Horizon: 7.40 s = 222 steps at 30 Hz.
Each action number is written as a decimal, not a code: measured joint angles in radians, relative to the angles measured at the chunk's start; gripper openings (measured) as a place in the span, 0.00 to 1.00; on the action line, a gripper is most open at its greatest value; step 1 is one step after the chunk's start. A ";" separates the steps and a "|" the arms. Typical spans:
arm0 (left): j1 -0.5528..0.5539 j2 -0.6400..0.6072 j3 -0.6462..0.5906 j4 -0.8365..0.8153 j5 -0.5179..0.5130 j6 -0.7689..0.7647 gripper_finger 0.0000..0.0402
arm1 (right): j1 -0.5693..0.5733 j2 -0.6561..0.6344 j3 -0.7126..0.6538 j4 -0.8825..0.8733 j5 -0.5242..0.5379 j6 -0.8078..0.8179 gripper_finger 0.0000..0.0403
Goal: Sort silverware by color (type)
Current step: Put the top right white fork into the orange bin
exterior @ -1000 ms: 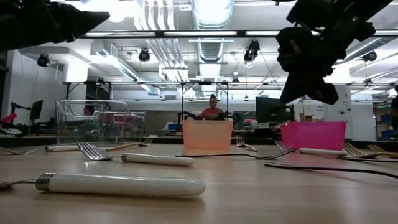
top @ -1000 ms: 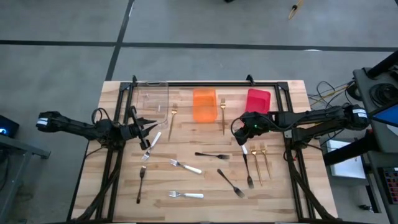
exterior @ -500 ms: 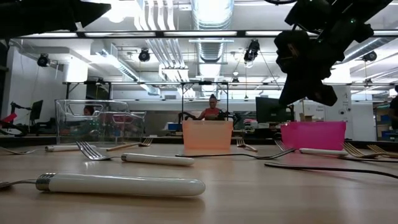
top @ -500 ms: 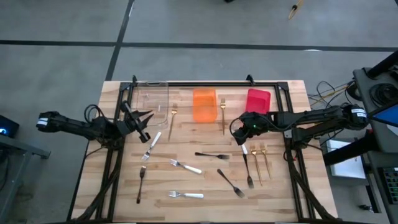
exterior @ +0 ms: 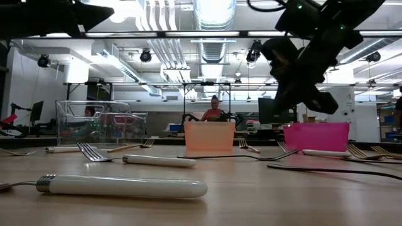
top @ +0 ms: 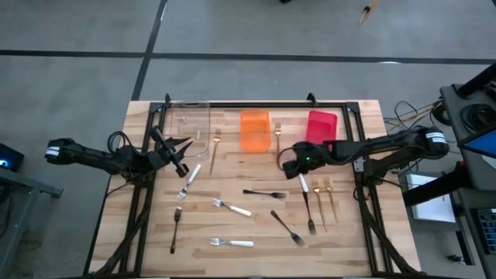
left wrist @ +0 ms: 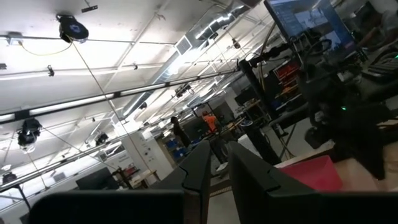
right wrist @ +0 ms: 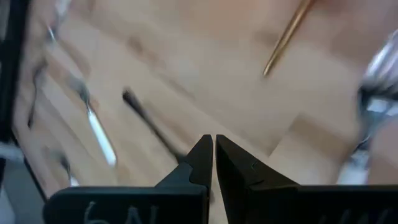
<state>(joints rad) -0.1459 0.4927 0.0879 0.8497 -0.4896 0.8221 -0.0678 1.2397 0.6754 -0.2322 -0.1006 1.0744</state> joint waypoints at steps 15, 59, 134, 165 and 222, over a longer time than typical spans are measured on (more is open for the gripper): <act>0.000 0.000 0.000 0.002 0.000 0.000 0.10 | 0.031 0.321 0.348 -0.642 0.109 -0.102 0.03; 0.000 0.012 0.000 0.000 0.000 0.004 0.10 | -0.005 0.398 0.388 -0.649 0.178 -0.143 0.56; 0.000 0.010 0.000 0.001 -0.003 0.008 0.10 | -0.127 0.365 0.756 -0.549 0.075 0.020 0.07; 0.000 0.010 -0.001 0.020 -0.096 0.004 0.10 | -0.368 0.887 1.427 -0.784 0.100 -0.185 0.07; -0.002 0.007 -0.001 0.100 -0.094 -0.027 0.10 | -0.378 0.955 1.371 -0.837 0.104 -0.064 0.07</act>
<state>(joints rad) -0.1478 0.4995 0.0872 0.9501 -0.5835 0.7948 -0.4458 2.1948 2.0460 -1.0687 0.0036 1.0100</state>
